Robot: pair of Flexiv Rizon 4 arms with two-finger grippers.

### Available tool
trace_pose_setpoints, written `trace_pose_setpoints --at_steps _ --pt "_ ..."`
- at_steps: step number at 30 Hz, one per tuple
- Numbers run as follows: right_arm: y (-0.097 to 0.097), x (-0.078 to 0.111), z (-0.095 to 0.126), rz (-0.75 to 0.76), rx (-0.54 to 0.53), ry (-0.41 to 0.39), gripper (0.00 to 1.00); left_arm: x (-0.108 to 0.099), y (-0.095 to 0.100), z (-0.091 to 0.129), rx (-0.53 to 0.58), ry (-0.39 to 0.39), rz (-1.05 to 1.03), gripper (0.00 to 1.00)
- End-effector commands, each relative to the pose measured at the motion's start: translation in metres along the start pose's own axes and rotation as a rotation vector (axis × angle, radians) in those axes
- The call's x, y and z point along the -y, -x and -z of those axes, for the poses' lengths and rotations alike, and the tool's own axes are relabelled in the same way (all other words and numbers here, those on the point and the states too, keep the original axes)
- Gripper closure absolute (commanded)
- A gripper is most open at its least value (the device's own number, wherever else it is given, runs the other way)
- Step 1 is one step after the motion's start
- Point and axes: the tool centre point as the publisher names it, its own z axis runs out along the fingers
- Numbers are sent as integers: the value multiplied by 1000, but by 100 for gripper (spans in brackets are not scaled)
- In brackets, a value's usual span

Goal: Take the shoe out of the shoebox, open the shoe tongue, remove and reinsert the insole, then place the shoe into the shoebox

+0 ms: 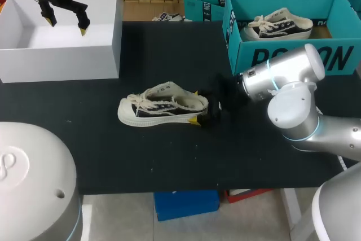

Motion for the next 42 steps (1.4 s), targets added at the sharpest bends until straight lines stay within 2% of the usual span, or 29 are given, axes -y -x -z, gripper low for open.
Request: trace_pose_setpoints --at_steps 1,6,16,30,32,34,37,38,42 --pt "0 -1 -1 -1 3 -1 100 -10 -27 5 70 36 64 0" --pt "0 -1 -1 -1 3 -1 100 -23 -58 -1 60 85 157 0" --pt "0 -1 -1 -1 3 -1 100 -37 -125 -12 31 130 184 0" --pt "0 -1 -1 -1 3 -1 100 -37 -125 -12 31 130 184 0" --pt "0 -1 -1 -1 3 -1 100 -39 -112 -15 68 107 218 0" --pt "0 -1 -1 -1 3 -1 100 -41 -109 -17 84 110 244 0" --pt "0 -1 -1 -1 3 -1 100 -38 -113 -22 112 133 325 0" --pt "0 -1 -1 -1 3 -1 100 -38 -118 -22 67 141 295 0" --pt "0 -1 -1 -1 3 -1 100 -38 -138 -27 93 163 318 0"
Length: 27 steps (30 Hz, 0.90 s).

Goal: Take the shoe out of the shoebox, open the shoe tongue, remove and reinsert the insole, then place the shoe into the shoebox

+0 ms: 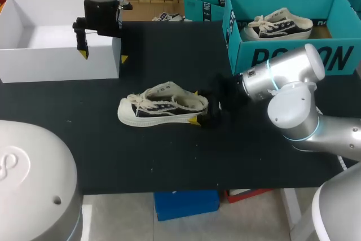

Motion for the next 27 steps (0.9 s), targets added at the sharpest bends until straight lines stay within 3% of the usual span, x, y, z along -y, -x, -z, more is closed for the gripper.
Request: trace_pose_setpoints --at_steps 1,16,27 --pt "0 -1 -1 -1 2 -1 100 1 -22 -7 32 24 11 0" --pt "0 -1 -1 -1 2 -1 100 -21 -109 -34 126 51 -64 0" --pt "0 -1 -1 -1 2 -1 100 -25 -151 -61 186 58 -106 0"
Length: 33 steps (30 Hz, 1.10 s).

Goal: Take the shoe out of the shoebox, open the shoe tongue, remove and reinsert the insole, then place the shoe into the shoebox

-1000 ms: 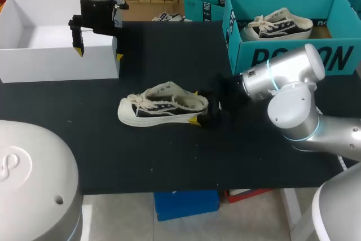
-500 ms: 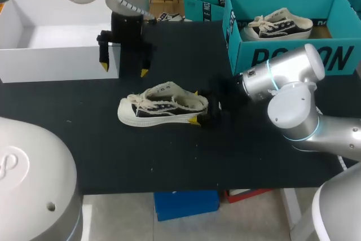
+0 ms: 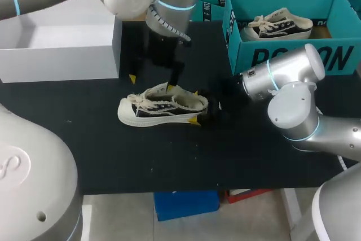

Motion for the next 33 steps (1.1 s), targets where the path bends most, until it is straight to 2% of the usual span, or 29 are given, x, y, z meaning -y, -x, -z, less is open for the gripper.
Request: trace_pose_setpoints --at_steps 1,5,12,20,29,31,33 --pt "0 -1 -1 -1 2 -1 100 7 -25 -10 67 16 -5 0" --pt "0 -1 -1 -1 2 -1 100 12 -38 -19 84 16 -4 0" --pt "0 -1 -1 -1 2 -1 100 16 -49 -32 136 4 33 0" --pt "0 -1 -1 -1 2 -1 100 19 -47 -52 198 -10 70 0" --pt "0 -1 -1 -1 2 -1 100 24 -42 -68 220 1 94 1" --pt "0 -1 -1 -1 2 -1 100 25 -41 -71 224 6 97 9" --pt "0 -1 -1 -1 2 -1 100 26 -41 -73 226 9 100 34"
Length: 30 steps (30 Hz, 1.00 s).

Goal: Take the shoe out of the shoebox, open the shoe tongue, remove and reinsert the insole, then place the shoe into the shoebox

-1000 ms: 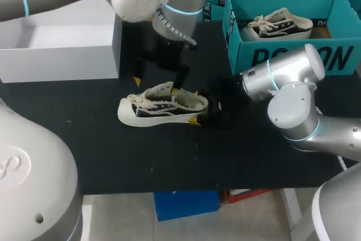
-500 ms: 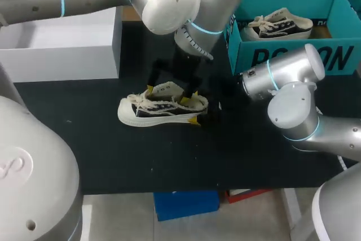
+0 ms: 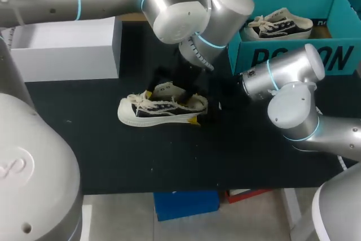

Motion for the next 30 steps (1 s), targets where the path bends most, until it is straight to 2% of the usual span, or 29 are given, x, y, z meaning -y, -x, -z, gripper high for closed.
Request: trace_pose_setpoints --at_steps 1,4,5,6,30 --pt "0 -1 -1 -1 2 -1 100 3 -4 -6 5 9 2 50" --pt "0 -1 -1 -1 2 -1 100 3 -4 -6 7 12 2 64" --pt "0 -1 -1 -1 2 -1 100 3 -4 -6 6 13 2 79" --pt "0 -1 -1 -1 2 -1 100 3 -3 -6 4 12 2 100" --pt "0 -1 -1 -1 2 -1 100 3 17 16 -66 -16 5 100"
